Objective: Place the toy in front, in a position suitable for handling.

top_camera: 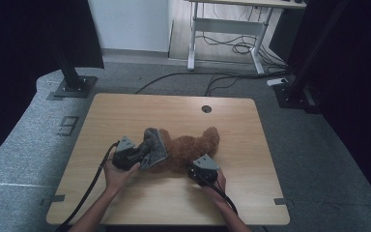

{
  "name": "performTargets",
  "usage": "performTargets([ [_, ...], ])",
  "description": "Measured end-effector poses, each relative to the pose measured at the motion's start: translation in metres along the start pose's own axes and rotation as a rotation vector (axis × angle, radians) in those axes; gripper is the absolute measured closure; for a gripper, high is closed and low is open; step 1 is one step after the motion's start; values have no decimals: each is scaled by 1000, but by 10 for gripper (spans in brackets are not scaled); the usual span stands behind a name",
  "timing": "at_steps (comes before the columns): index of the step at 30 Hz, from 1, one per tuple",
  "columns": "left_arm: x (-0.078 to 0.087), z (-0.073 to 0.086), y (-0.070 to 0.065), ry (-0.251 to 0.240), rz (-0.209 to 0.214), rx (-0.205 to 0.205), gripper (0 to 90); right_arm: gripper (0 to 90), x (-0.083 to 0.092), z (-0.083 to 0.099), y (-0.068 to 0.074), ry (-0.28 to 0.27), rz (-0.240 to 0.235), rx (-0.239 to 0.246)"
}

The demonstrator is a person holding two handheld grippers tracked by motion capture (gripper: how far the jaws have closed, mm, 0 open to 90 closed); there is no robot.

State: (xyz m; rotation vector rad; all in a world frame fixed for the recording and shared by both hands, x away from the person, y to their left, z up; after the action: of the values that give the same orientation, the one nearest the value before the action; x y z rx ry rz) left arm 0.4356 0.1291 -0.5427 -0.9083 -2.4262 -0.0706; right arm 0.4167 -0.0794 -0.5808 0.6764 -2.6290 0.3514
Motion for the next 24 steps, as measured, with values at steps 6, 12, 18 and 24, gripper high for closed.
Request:
performTargets([
  [6, 0, 0, 2, 1, 16, -11, 775, 463, -6, -2, -7, -20, -41, -31],
  [12, 17, 17, -8, -17, 37, -30, 774, 277, 18, 9, -3, -26, -155, -34],
  [18, 23, 26, -15, -35, 50, -33, 773, 217, 52, 11, -6, -96, -272, -116],
  [24, 24, 30, -25, -38, 71, -53, 772, 133, 69, -5, -33, -143, -261, -223],
])
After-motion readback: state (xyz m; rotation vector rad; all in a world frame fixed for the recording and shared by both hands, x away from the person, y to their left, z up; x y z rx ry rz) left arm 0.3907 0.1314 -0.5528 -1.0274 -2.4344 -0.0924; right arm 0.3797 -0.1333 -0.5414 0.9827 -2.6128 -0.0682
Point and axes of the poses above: each handheld gripper's, and its own axes: x roughly backward along the jaws, z roughly out of its underside, y roughly to its left, the point moved 9 cm from there along -x, roughly forward along the jaws, and after that the axes turned 1 degree about x, right-handed, at the moved point
